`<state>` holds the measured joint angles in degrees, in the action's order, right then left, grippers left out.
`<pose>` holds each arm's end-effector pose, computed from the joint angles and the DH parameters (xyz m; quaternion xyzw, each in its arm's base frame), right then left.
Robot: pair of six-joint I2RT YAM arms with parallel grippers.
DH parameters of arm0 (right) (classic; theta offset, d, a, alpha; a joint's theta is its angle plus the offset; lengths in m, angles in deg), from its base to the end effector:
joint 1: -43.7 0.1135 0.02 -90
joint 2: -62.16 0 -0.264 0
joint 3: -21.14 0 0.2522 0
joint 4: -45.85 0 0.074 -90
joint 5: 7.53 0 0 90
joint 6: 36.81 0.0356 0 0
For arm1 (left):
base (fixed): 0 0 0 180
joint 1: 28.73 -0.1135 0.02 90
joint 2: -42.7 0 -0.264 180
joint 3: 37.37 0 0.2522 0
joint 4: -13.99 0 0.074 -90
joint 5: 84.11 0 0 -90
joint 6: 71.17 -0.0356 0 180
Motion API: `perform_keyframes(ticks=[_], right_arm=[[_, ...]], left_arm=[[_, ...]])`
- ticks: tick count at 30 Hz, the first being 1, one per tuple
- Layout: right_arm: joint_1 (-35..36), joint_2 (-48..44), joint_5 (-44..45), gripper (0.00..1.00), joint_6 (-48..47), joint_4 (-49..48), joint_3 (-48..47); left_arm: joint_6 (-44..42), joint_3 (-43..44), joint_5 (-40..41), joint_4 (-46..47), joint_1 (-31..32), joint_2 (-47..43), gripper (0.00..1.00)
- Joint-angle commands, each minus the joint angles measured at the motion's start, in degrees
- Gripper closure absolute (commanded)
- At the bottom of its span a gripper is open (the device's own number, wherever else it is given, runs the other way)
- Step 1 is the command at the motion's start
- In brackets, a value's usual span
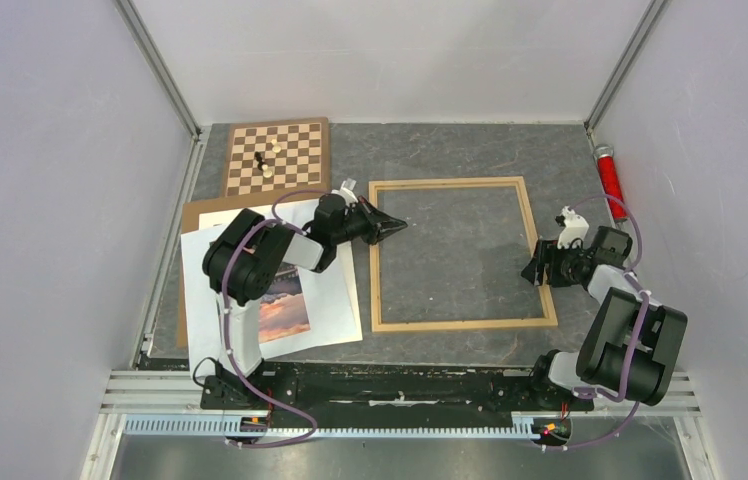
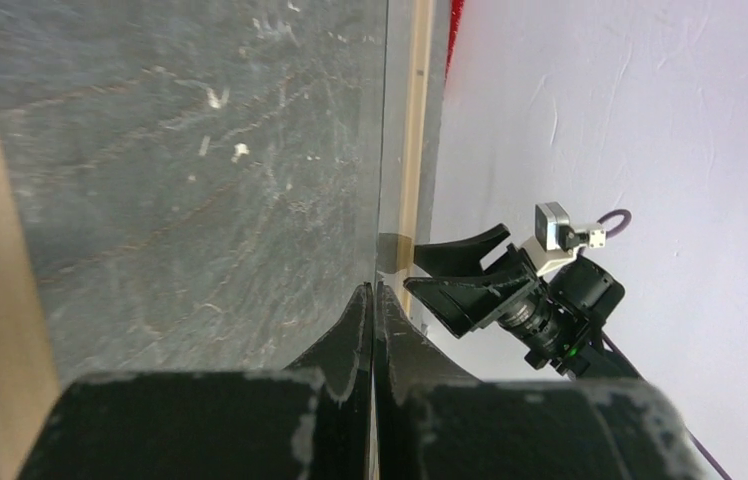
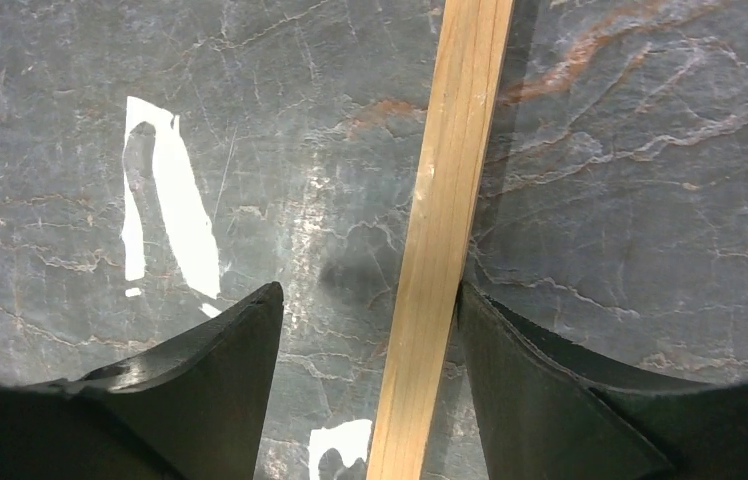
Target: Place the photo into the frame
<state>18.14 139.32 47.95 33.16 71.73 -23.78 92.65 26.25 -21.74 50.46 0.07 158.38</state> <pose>0.2155 -0.0807 0.1486 -0.0371 0.9211 0.1614 0.3523 0.3348 -0.2029 0.1242 -0.1627 0.7698 -0.5772 0.2186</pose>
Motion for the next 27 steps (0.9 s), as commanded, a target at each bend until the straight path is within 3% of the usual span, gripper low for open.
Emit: perform_keyframes(ticks=[1, 11, 27], right_arm=[[1.45, 0.41, -2.43, 0.33, -0.44, 1.28, -1.18], [3.49, -0.66, -3.63, 0.34, -0.98, 1.45, -0.89], [4.91, -3.79, -3.45, 0.32, -0.27, -1.44, 1.71]], left_arm=[[-3.38, -0.77, -2.04, -0.88, -1.53, -2.69, 0.98], [-5.87, 0.14, -3.91, -4.47, -3.15, -4.29, 0.98], [-0.74, -1.25, -3.24, -3.04, -3.17, -3.55, 0.98]])
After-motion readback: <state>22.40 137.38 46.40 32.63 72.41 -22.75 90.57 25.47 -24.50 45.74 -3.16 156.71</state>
